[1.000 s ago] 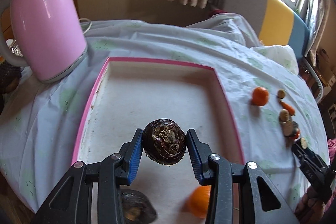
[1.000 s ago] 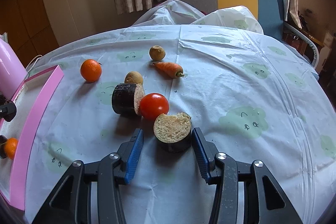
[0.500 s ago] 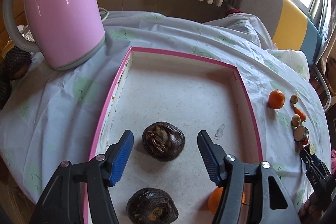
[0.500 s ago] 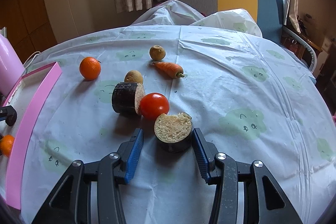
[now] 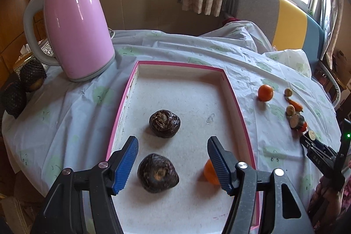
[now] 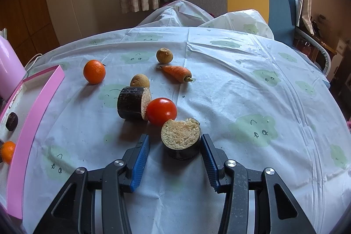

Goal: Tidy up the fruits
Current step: 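Lower the dark fruit into the pink tray and open the left gripper, then carry the cut eggplant piece into the pink tray and open the right gripper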

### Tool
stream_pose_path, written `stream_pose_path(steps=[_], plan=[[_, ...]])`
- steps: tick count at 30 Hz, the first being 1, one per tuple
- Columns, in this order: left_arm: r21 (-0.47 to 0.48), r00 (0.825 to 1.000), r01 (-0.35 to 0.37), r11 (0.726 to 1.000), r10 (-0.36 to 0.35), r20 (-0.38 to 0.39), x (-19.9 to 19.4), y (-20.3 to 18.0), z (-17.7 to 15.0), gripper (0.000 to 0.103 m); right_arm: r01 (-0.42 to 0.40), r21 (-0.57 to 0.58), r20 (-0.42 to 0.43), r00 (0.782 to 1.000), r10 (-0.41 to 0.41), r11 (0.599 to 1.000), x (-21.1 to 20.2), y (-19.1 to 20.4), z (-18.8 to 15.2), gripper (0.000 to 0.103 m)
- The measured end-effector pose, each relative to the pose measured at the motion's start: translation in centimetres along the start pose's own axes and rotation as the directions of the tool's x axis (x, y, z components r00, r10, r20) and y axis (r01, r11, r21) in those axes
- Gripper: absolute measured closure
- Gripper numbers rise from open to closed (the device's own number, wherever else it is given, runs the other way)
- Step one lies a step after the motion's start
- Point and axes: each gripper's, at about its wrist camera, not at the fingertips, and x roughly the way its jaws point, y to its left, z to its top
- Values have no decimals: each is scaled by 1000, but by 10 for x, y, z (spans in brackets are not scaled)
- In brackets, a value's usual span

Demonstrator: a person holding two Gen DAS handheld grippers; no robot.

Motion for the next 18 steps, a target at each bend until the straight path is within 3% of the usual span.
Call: stream_pose_path(steps=[4, 11, 15, 17, 18], plan=[[-4, 1000, 5, 1000, -5, 0, -5, 3, -8, 37, 10, 8, 3, 1000, -10, 1000, -1, -1, 0, 67], [-15, 1000, -4, 1000, 4, 10, -10, 15, -20, 37, 13, 0, -7, 1000, -13, 1000, -1, 0, 1, 67], [-26, 1000, -1, 1000, 1, 7, -11, 21, -23, 37, -1, -3, -15, 1000, 1, 1000, 0, -1, 3, 41], [-33, 1000, 2, 999, -2, 5, -11, 23, -24, 37, 18, -23, -20, 1000, -18, 1000, 1, 3, 5, 41], [-36, 1000, 3, 999, -3, 5, -11, 24, -24, 37, 21, -34, -25, 999, -22, 999, 2, 5, 6, 46]])
